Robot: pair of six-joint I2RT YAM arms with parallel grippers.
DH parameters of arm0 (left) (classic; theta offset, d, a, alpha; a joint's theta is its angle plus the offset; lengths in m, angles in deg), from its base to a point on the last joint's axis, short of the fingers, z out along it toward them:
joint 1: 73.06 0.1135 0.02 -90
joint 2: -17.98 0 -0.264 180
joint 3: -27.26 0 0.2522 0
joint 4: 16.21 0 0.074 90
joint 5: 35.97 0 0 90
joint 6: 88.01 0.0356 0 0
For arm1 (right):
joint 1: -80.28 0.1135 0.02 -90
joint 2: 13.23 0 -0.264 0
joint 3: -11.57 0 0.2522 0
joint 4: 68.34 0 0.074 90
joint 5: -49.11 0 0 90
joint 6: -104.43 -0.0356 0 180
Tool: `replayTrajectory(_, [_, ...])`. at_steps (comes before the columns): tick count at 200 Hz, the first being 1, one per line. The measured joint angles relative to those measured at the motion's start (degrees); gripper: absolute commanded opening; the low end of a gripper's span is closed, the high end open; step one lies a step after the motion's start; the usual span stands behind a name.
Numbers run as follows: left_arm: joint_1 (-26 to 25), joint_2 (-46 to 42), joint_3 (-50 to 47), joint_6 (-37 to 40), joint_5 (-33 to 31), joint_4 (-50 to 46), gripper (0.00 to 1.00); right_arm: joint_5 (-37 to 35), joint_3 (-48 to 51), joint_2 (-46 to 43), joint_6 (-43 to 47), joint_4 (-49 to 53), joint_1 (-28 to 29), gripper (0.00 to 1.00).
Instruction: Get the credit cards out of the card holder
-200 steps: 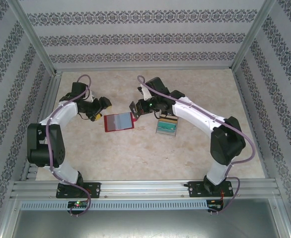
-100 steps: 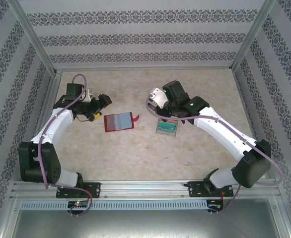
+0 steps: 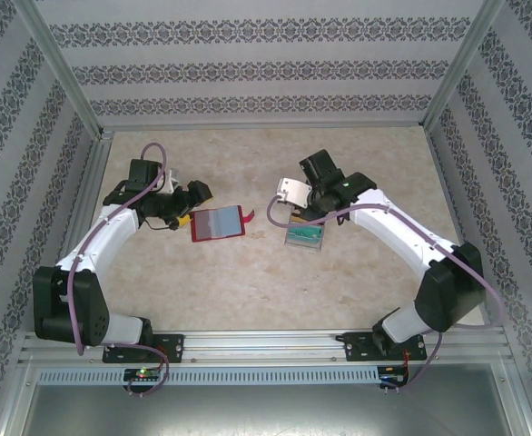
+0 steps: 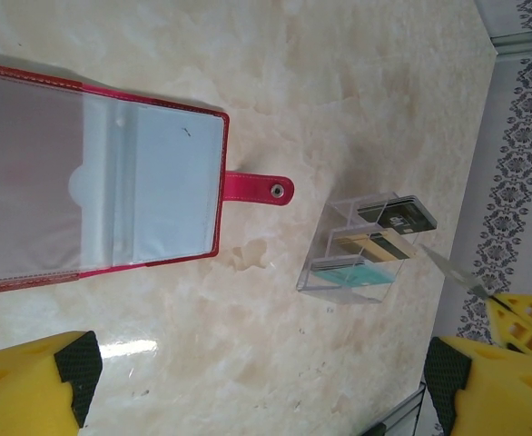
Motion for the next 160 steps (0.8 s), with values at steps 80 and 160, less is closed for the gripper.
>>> replayTrajectory(80, [0.0, 0.0, -0.4, 0.0, 0.0, 0.1, 0.94, -0.5, 1.5, 2.2, 3.7, -0.3, -2.8, 0.0])
replayTrajectory(160, [0.0, 0.0, -0.4, 0.0, 0.0, 0.1, 0.94, -0.8, 1.4, 4.8, 4.3, -1.8, -3.5, 0.0])
